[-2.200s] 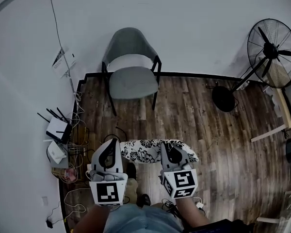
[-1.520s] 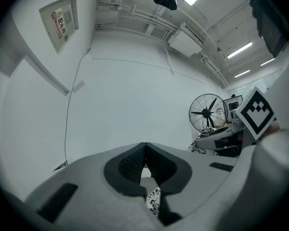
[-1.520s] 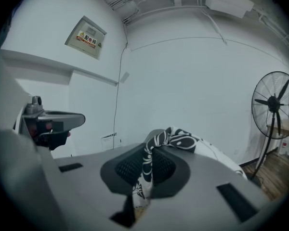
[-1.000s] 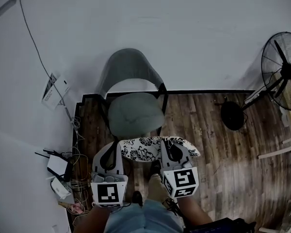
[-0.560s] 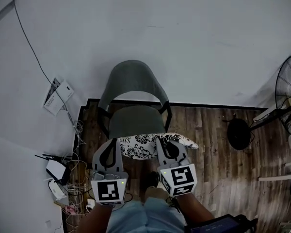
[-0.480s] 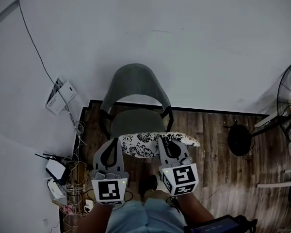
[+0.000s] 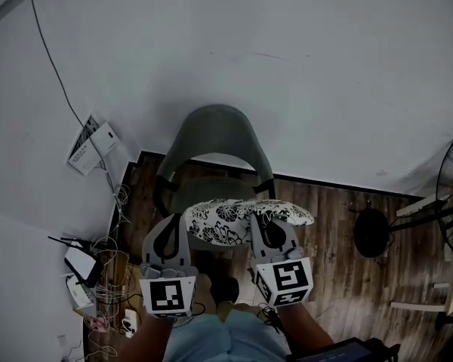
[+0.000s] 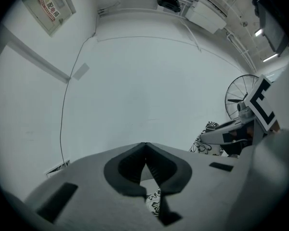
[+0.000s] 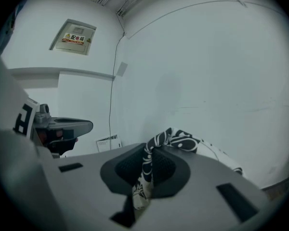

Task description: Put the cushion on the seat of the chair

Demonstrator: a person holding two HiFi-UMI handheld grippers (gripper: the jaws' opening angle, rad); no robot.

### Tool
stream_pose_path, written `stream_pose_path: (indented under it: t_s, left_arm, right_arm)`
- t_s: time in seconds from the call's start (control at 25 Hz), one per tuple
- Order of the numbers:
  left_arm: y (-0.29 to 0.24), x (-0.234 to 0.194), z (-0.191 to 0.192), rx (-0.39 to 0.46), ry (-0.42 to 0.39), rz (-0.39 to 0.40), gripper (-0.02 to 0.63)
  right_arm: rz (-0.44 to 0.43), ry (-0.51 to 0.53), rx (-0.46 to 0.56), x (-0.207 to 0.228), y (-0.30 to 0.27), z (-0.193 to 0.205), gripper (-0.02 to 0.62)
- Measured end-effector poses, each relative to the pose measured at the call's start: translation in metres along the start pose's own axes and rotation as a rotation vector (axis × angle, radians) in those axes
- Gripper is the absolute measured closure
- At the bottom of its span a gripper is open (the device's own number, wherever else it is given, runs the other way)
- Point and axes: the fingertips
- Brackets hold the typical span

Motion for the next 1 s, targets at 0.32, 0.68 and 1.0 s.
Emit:
stream_pose_path:
  t_s: [0.32,0.68,1.0]
  left_arm:
    - [-0.061,-0.041,0.022,-0.063,0.024,0.022,0.597]
    - [-0.134,-0.126,-0.005,-0.034,-0.007,-0.023,0.597]
    - [-0.169,-0.136,0.019,-0.091,0.047,-0.008,0.597]
  right_arm:
    - [-0.014,-0.033,-0.078,-0.001,-0.083,0.018,0.581]
    - [-0.057,-0.048,-0.009,-0.003,-0.215,-0.034,0.581]
    - [-0.008,-0.263,0.004,0.011,-0.227,0.016,0.581]
Point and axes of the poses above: the fingertips, and each gripper's own axes: y backward along the fingers, x to its right, z out of its underside, and after that the axes turned 8 degrees about y, right-handed
